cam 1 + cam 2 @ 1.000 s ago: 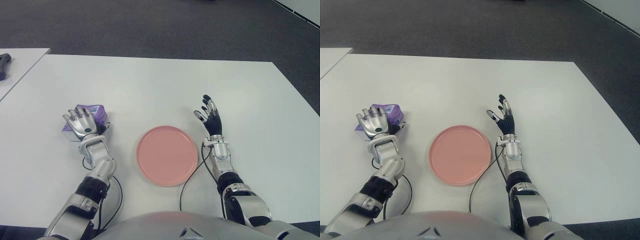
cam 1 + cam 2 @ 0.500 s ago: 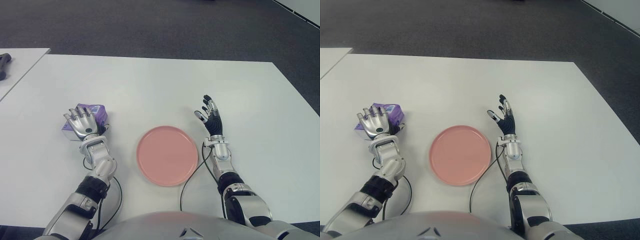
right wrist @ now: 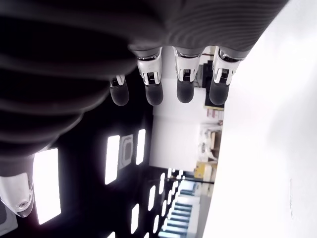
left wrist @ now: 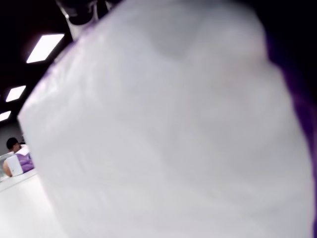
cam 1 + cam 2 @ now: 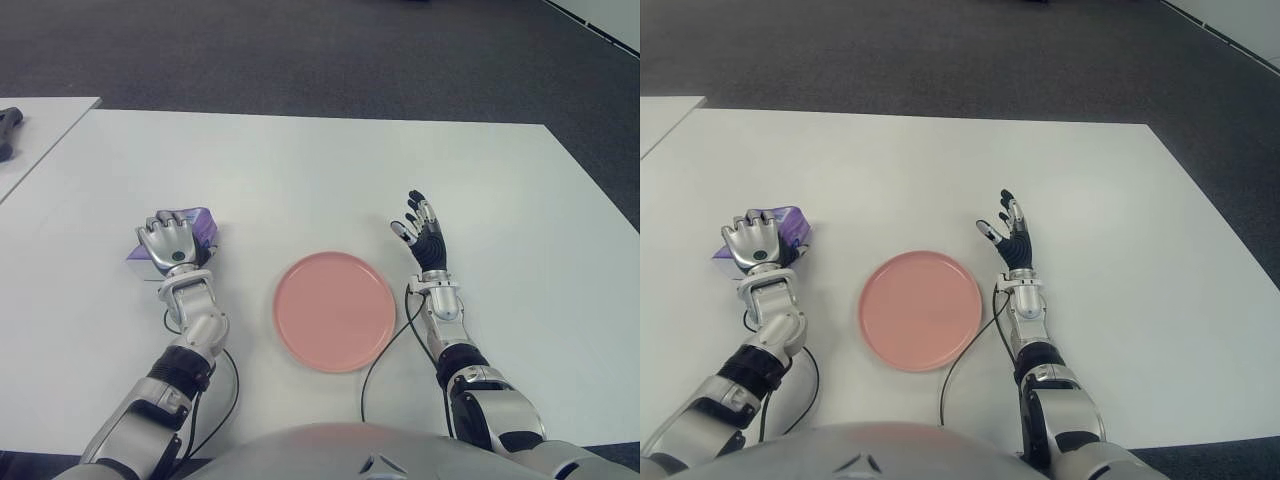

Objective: Put the tissue paper into the plate.

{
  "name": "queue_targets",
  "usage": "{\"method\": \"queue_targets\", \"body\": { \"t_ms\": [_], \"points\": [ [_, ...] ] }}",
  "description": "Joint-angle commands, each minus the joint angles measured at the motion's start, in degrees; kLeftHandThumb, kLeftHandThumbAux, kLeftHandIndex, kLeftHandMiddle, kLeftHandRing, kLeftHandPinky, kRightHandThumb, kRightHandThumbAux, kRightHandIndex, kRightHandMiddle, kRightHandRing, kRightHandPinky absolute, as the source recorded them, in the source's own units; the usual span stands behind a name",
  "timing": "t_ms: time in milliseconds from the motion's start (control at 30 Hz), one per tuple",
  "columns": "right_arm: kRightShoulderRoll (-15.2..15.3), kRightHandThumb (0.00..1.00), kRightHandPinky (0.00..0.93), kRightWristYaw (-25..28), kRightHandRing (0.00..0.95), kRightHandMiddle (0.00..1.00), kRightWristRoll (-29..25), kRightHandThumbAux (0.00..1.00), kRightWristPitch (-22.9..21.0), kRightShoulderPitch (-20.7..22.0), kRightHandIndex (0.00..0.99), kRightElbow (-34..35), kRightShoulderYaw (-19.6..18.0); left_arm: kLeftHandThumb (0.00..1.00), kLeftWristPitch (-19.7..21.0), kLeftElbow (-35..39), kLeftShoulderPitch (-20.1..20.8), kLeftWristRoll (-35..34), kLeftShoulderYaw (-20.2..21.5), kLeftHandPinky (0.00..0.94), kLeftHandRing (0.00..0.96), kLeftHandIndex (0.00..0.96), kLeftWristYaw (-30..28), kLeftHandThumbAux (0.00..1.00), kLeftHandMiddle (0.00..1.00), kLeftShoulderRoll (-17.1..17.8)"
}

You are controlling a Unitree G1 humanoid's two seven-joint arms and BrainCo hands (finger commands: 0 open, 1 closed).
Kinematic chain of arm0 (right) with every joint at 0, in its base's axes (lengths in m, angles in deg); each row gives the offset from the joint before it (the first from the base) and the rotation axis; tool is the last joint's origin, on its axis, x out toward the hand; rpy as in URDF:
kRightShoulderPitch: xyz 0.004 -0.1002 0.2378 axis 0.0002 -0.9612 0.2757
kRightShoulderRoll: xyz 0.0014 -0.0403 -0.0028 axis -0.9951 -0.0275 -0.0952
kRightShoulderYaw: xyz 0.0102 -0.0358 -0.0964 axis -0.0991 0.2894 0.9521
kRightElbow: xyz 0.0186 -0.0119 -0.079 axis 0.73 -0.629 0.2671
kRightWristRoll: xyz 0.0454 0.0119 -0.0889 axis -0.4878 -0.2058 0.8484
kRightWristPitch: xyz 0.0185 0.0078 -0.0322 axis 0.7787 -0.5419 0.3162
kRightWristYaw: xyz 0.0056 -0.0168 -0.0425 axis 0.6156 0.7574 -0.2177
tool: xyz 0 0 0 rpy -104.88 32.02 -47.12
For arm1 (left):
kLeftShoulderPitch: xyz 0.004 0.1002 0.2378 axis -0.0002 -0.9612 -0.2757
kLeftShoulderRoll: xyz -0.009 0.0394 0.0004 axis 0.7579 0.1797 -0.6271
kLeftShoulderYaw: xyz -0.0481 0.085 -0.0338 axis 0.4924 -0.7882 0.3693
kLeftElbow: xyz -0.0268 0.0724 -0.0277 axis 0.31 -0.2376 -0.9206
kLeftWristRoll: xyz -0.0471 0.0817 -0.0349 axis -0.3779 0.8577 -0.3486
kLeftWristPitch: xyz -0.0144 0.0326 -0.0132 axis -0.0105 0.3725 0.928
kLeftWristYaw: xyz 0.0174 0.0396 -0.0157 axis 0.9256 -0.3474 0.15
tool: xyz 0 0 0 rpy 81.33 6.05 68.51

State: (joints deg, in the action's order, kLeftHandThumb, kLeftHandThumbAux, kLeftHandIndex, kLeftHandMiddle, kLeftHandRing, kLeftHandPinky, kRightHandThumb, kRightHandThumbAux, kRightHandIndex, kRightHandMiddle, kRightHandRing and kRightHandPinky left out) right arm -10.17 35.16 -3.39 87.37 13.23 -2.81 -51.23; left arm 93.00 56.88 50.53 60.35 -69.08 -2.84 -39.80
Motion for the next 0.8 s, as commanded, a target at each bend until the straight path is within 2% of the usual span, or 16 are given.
{"method": "queue_targets", "body": {
  "t_ms": [33, 67, 133, 233, 433, 533, 667, 700, 767, 800],
  "points": [
    [0.3, 0.0, 0.005, 0.3, 0.0, 0.0, 0.5, 0.52, 0.0, -5.2, 0.0, -3.9, 0.0, 0.526, -3.2, -1.7, -3.7, -6.5, 0.0, 0.588, 0.509, 0.354, 1.4, 0.702, 0.479, -0.8],
    [0.3, 0.0, 0.005, 0.3, 0.0, 0.0, 0.5, 0.52, 0.0, -5.2, 0.0, -3.9, 0.0, 0.635, -3.4, -1.6, -3.8, -6.9, 0.0, 0.613, 0.537, 0.361, 1.9, 0.694, 0.502, -0.8],
    [0.4, 0.0, 0.005, 0.3, 0.0, 0.0, 0.5, 0.52, 0.0, -5.2, 0.0, -3.9, 0.0, 0.733, -4.4, -1.1, -4.1, -8.3, 0.3, 0.645, 0.574, 0.37, 3.2, 0.685, 0.528, -0.6],
    [0.4, 0.0, 0.005, 0.4, 0.0, 0.0, 0.4, 0.52, 0.0, -5.2, 0.0, -3.9, -0.1, 0.806, -7.5, 0.5, -4.6, -11.8, 1.4, 0.695, 0.632, 0.386, 3.3, 0.675, 0.559, -0.1],
    [0.4, 0.0, 0.005, 0.4, 0.0, 0.0, 0.4, 0.52, 0.0, -5.2, 0.0, -3.9, -0.1, 0.843, -10.9, 2.5, -5.2, -16.2, 2.2, 0.762, 0.698, 0.402, 2.1, 0.667, 0.578, 1.0],
    [0.5, 0.0, 0.005, 0.5, 0.0, 0.0, 0.3, 0.52, 0.0, -5.1, 0.0, -4.1, -0.2, 0.849, -14.6, 2.5, -5.5, -19.3, 3.2, 0.815, 0.743, 0.428, 4.4, 0.665, 0.517, 1.7],
    [0.5, 0.0, 0.005, 0.6, 0.0, 0.0, 0.3, 0.52, 0.0, -5.0, 0.0, -4.2, -0.2, 0.851, -17.4, 2.1, -5.7, -21.2, 3.8, 0.839, 0.778, 0.45, 6.6, 0.665, 0.47, 2.0],
    [0.7, 0.0, 0.005, 3.0, 0.0, 0.0, -4.1, 0.52, -7.7, -11.0, 0.0, 12.9, 0.6, 0.851, -18.1, 1.8, -5.6, -21.7, 3.9, 0.842, 0.783, 0.452, 7.1, 0.665, 0.465, 2.1],
    [1.5, 0.0, 0.002, 5.7, 0.0, 0.0, -11.0, 0.607, -20.9, -20.1, 0.001, 39.5, 1.9, 0.852, -19.6, 1.2, -5.5, -22.6, 4.1, 0.844, 0.788, 0.454, 7.7, 0.665, 0.461, 2.6],
    [2.0, 0.0, 0.001, 6.1, 0.0, 0.0, -13.2, 0.655, -25.7, -22.9, 0.003, 48.0, 2.4, 0.852, -20.4, 0.8, -5.4, -23.1, 4.2, 0.844, 0.792, 0.454, 8.0, 0.665, 0.459, 2.9]
  ]
}}
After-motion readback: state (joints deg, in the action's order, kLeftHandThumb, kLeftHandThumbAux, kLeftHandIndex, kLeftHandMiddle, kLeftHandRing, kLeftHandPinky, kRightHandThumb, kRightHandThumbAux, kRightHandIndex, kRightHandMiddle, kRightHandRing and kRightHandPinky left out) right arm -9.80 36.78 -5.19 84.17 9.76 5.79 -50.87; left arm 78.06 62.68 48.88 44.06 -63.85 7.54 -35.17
